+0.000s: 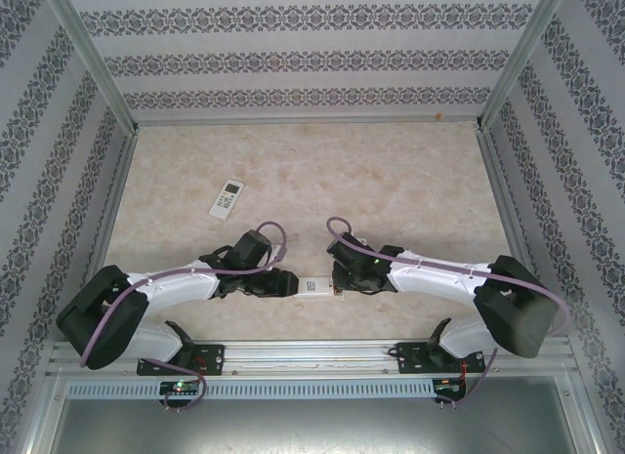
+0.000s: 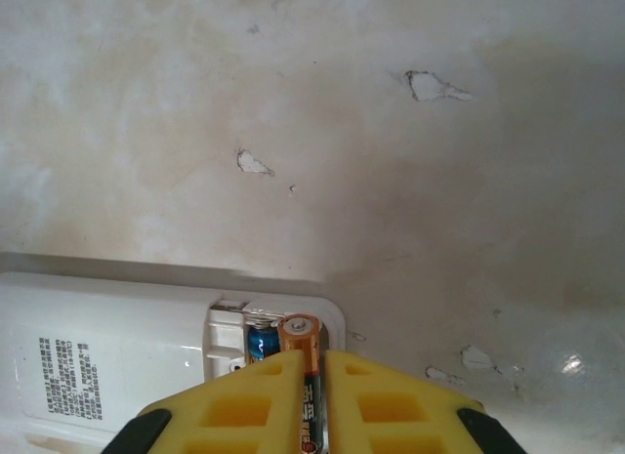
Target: Load the batteries into the remote control
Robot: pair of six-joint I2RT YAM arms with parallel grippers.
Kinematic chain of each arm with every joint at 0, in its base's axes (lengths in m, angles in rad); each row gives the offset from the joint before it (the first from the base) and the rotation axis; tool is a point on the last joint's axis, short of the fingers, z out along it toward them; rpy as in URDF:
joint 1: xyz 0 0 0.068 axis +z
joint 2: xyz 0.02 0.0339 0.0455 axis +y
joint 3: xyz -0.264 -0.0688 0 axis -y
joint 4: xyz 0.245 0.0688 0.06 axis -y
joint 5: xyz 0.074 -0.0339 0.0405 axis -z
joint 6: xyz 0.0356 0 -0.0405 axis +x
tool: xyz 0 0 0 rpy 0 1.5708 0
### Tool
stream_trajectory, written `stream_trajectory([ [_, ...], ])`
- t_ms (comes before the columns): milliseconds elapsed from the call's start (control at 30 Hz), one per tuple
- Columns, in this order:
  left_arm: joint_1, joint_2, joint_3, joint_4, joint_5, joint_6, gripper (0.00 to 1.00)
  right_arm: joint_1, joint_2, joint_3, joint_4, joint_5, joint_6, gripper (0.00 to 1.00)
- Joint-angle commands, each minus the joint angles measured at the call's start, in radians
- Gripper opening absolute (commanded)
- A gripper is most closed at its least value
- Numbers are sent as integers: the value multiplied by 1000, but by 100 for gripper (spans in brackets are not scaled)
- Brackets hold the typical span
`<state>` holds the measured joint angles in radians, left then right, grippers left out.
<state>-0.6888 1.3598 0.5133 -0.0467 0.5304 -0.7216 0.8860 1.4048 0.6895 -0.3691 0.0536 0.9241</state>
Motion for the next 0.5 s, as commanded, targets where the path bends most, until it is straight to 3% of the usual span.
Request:
stream_trajectory([
  [0, -19, 12, 6, 73, 16, -35, 49, 3, 17, -13, -4, -11, 25, 14],
  [467, -28, 12, -25, 111, -11, -69, 49, 98, 68, -22, -69, -19, 88, 11],
])
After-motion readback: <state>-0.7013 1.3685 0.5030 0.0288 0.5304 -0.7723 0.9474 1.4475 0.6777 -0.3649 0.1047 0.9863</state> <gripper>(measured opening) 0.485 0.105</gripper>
